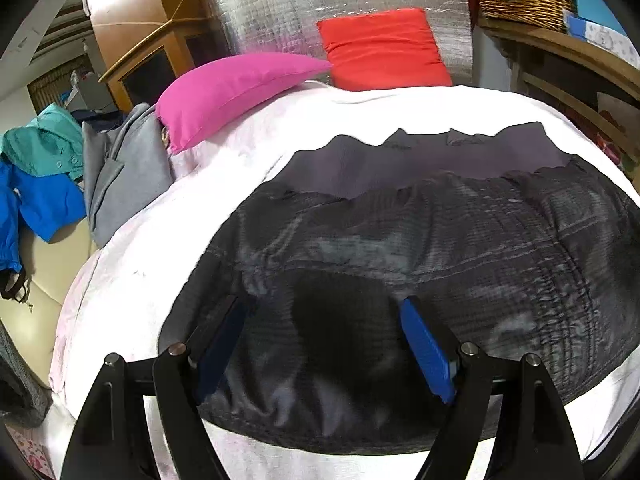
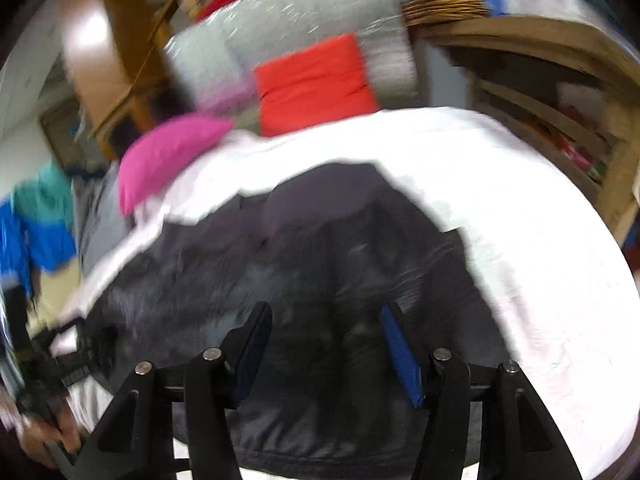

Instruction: Fold large clothes

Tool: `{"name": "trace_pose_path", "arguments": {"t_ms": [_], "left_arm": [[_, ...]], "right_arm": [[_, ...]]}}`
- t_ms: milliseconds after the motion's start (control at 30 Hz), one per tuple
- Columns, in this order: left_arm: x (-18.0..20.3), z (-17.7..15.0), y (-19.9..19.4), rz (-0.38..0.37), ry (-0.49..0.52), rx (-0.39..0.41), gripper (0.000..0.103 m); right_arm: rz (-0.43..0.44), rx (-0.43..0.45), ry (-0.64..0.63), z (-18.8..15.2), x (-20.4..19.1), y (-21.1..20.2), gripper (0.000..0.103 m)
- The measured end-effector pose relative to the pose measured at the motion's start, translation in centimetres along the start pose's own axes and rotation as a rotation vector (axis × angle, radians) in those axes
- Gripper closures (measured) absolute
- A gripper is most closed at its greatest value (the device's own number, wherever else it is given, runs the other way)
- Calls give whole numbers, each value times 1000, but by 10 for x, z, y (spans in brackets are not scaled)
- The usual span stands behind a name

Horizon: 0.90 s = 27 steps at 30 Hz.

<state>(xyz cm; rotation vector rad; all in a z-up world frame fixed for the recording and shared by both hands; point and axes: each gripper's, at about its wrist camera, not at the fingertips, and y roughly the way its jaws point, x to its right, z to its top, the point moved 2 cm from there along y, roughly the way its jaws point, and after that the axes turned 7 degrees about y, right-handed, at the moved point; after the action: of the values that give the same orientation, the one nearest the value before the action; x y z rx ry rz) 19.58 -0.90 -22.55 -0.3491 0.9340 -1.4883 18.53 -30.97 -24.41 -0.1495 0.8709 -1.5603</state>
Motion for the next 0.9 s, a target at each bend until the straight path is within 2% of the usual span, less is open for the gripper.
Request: {"name": "trace_pose_path", "arguments": {"t_ms": [67, 167, 267, 333, 400, 500, 667, 733, 800, 900], "left_arm": [[-20, -3, 1, -5, -50, -19, 21], [-60, -12, 6, -13, -151, -55, 21], [-108, -18, 20, -11, -259, -97, 21], [-135, -15, 36, -56, -298, -146, 21], [-150, -9, 54, -133, -298, -181, 21], [-157, 0, 79, -231, -290, -216, 21], [-142, 8, 108, -480, -289, -207, 21], [-136, 8, 115, -579, -319, -192, 21], [-128, 7, 126, -678, -343, -209, 21], [-115, 8, 142, -736, -358, -267, 18]], "right_arm": [[-20, 38, 123, 12, 31, -9, 24], [-18, 21, 333, 18, 83, -12, 23], [59, -34, 531, 18, 129, -6, 23], [95, -67, 610, 17, 149, 2, 23], [171, -121, 651, 18, 158, 14, 23], [229, -179, 665, 19, 159, 29, 23], [202, -291, 603, 20, 150, 62, 23], [209, -301, 585, 20, 148, 65, 20], [241, -310, 569, 21, 147, 70, 17], [302, -329, 563, 21, 142, 80, 17]]}}
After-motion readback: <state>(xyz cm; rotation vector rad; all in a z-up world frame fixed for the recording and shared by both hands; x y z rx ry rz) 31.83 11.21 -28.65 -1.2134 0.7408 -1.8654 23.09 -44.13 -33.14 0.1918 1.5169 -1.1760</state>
